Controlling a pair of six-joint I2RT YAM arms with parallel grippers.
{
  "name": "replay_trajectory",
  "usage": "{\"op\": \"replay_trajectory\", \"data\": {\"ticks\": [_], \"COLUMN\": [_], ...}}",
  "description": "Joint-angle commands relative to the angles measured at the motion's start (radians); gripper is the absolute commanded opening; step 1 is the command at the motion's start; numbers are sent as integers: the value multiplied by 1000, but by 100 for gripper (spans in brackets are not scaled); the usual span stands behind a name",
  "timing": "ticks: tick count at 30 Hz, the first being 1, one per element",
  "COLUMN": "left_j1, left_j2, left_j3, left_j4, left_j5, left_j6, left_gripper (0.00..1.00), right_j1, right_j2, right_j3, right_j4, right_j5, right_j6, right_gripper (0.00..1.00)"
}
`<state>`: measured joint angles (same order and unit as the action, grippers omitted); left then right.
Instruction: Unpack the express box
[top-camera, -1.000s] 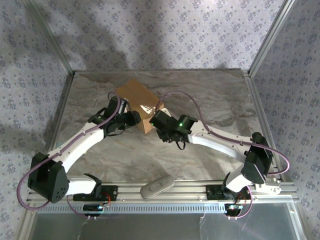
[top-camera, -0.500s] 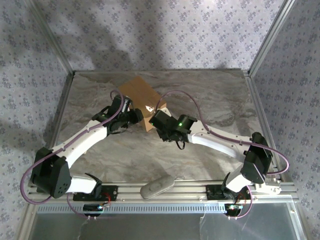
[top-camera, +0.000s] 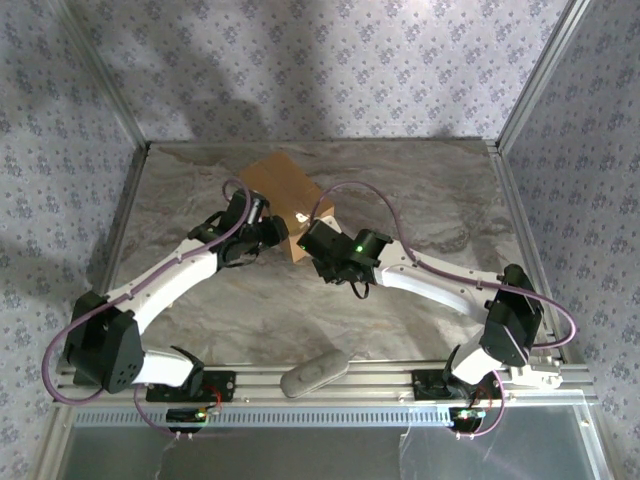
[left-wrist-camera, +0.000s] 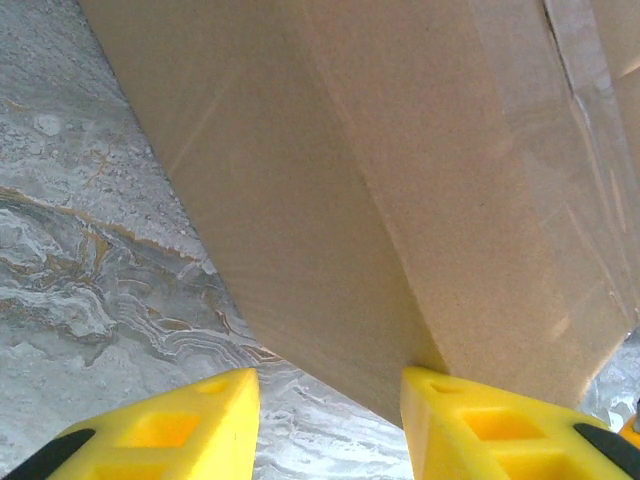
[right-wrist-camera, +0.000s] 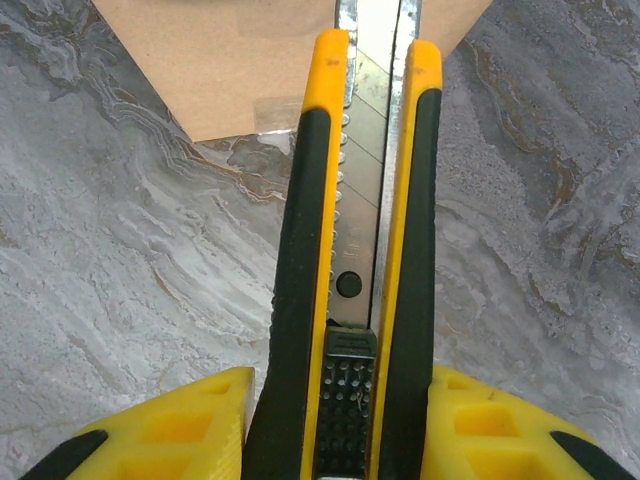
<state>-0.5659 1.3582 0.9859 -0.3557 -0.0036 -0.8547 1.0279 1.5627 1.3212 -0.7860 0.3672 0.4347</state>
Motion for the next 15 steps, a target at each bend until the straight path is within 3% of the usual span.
{"op": "replay_trajectory", "data": {"ticks": [1, 15], "left_j1": [-52, -83], "left_j2": [45, 71], "left_j3": [37, 67], "left_j4": [93, 98], "left_j5": [94, 91], "left_j6": [-2, -9], "left_gripper": [43, 43], "right_j1": [84, 100], "right_j2": [17, 8], "right_j3": [41, 34], "right_j4": [128, 151], "right_j5": [-228, -244], "right_j6": [-102, -106], "right_gripper": [0, 0]}}
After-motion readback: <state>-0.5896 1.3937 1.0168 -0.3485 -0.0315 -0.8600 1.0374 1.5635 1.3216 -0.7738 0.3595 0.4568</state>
